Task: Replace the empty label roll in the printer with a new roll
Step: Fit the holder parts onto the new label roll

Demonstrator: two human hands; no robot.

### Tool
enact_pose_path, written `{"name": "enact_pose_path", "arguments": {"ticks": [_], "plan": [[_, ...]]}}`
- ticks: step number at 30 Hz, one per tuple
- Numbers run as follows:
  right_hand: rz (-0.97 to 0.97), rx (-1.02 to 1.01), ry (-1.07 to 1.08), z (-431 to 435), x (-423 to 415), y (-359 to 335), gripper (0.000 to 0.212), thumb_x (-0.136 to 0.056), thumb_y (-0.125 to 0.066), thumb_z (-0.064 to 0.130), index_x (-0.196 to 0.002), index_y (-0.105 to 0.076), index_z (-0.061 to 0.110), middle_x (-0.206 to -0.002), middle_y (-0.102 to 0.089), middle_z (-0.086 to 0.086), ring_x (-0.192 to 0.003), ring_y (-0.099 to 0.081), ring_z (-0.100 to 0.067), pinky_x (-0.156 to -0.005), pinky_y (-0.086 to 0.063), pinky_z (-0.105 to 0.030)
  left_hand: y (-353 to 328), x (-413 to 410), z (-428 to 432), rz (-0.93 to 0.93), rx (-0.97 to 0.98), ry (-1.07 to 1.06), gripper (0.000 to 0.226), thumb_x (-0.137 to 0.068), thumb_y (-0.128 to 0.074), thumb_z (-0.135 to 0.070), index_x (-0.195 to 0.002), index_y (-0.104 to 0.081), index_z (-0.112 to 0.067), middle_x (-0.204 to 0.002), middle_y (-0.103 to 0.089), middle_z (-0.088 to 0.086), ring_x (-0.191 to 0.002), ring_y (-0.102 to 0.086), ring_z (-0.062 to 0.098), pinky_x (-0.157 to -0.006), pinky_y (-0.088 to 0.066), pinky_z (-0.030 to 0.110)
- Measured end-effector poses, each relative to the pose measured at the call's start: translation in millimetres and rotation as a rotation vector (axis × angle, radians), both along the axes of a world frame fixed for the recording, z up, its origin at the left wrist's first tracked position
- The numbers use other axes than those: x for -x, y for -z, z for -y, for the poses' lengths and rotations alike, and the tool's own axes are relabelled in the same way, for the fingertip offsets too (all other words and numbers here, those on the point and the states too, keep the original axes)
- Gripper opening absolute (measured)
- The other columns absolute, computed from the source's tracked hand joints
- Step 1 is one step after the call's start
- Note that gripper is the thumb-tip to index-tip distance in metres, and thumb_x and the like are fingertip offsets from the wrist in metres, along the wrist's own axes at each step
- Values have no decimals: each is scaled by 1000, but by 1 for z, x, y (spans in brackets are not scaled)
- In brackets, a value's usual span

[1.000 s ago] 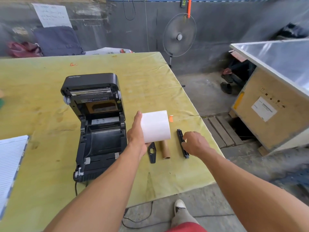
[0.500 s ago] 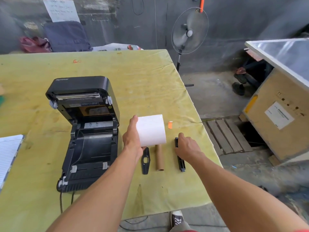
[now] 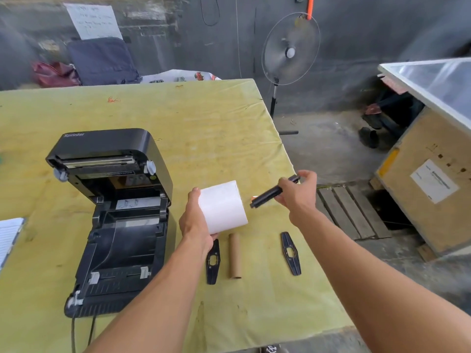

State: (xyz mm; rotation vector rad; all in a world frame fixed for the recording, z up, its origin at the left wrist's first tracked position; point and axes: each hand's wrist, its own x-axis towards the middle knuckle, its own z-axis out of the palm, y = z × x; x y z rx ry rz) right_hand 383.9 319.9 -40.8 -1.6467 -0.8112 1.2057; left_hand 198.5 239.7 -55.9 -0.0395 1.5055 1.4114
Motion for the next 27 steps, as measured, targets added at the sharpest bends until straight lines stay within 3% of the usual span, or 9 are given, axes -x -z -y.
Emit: {"name": "enact_pose_path", "arguments": {"ticks": [4,9,12,15,19,22,27], "plan": [[-139,-87,-9,14,13,-16,43,-85,-64,9,-116,-41,28,-90,-60,-8,-66,-63,-19,-76,-64,-41,-8,-5,3,23,-5,-20,47,-69,-68,-60,-98,-62,-24,-102,-70,9,-87,-67,31,-66,-53,39],[-147,-113,-19,40,26,-22,42,-84,-63,9,-110,-40,31,-74,-61,-3,-61,-66,-19,-81,-61,-46,-17,-8,10,26,-9,-7,44,-69,-69,-59,-93,-61,-23,-98,-70,9,-80,-66,30,-63,-51,37],[-195,-115,-87,57,30,-22,41,-82,-68,7,-111,-45,24,-85,-66,-7,-71,-71,-24,-84,-61,-48,-21,-11,12,24,-11,-3,44,-68,-69,-58,-90,-60,-22,-95,-69,9,-77,-66,31,-63,-51,37],[-130,-131,-177,71,31,-18,35,-84,-73,13,-113,-54,17,-97,-71,-12,-83,-74,-26,-88,-60,-46,-25,-16,17,12,-3,-3,44,-67,-70,-58,-87,-58,-21,-88,-68,9,-71,-65,30,-59,-51,36],[-42,-149,-261,75,24,-18,13,-94,-64,19,-104,-66,11,-85,-72,-7,-68,-65,-16,-82,-61,-38,-28,-15,21,23,-13,-2,46,-65,-70,-57,-90,-59,-20,-91,-69,9,-73,-66,31,-60,-51,37],[15,-156,-332,78,24,-14,18,-96,-60,20,-93,-74,10,-77,-72,0,-68,-64,-12,-78,-60,-33,-30,-14,22,34,-17,0,48,-60,-71,-56,-90,-61,-20,-90,-70,9,-72,-66,30,-62,-53,37],[62,-159,-350,78,24,-15,24,-98,-58,22,-95,-77,8,-78,-72,-1,-71,-63,-14,-82,-59,-36,-34,-14,21,8,-20,7,48,-58,-73,-56,-86,-61,-19,-83,-70,8,-67,-66,29,-59,-53,36]]}}
